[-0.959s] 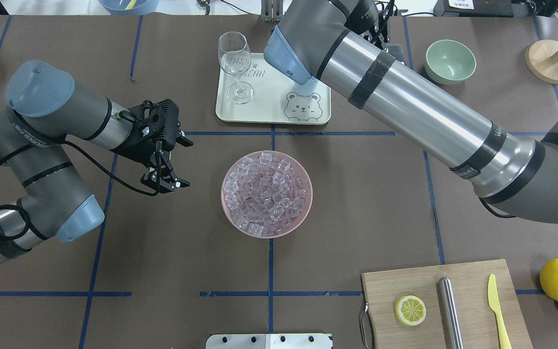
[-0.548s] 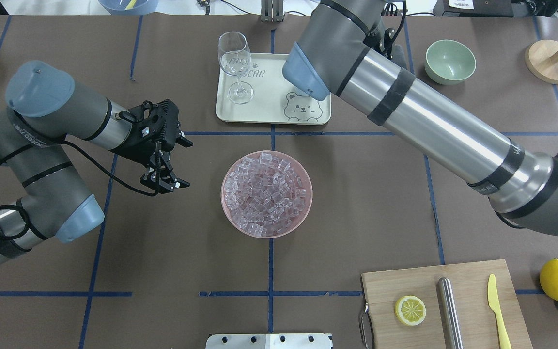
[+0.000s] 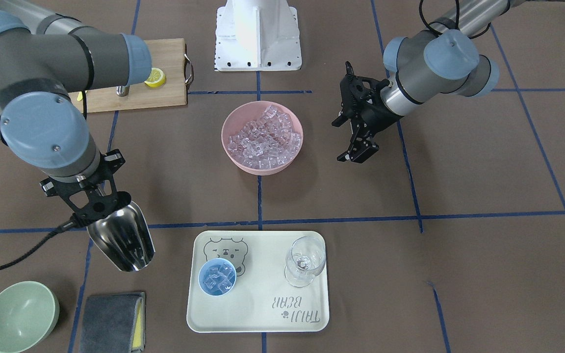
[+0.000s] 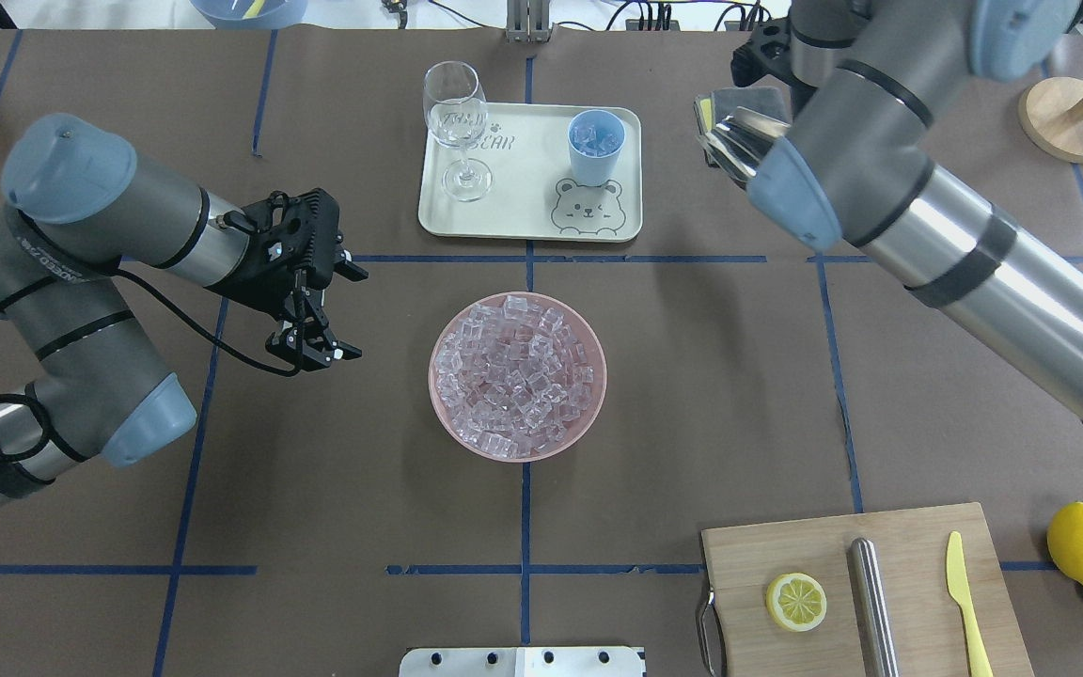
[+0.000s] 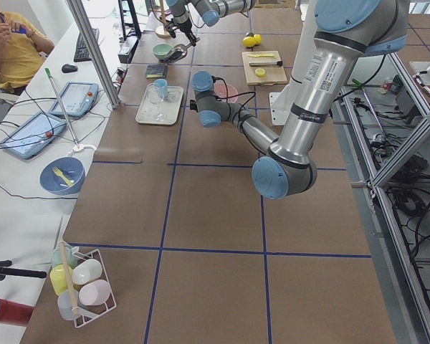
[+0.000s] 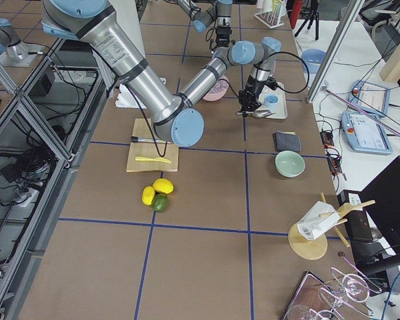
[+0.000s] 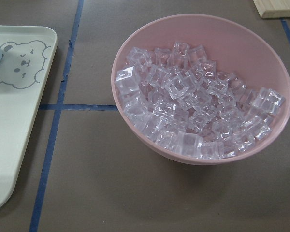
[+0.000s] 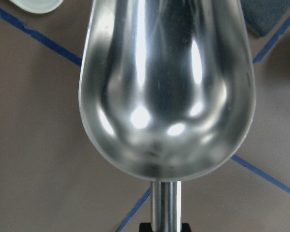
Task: Put ice in cup with scoop
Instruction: 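Carry the empty scoop back down to the table while the left arm withdraws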
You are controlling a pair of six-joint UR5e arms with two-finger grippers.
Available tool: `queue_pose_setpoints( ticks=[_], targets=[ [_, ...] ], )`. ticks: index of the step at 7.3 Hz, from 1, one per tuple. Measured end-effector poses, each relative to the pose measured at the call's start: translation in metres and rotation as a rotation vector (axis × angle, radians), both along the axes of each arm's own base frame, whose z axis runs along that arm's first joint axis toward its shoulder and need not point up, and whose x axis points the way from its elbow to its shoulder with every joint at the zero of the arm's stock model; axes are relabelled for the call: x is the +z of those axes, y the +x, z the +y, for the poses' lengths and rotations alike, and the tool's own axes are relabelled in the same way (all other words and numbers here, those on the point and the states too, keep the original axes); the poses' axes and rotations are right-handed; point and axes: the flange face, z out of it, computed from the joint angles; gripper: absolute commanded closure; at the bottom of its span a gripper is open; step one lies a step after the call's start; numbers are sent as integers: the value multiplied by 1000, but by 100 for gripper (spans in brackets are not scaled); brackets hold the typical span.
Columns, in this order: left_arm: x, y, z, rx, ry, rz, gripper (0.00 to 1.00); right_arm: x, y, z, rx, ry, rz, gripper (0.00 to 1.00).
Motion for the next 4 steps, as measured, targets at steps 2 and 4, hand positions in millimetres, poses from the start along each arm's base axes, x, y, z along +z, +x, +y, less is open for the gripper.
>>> queue_pose_setpoints(
  ticks=[2,4],
  targets=[
    [11,-15,-11,-29,-11,-15,0,46,38,49,136,-29,-18,100],
    [22,-31,-22,-59,-32,-37,0,92,69,95,222,-58,-42,100]
  ],
)
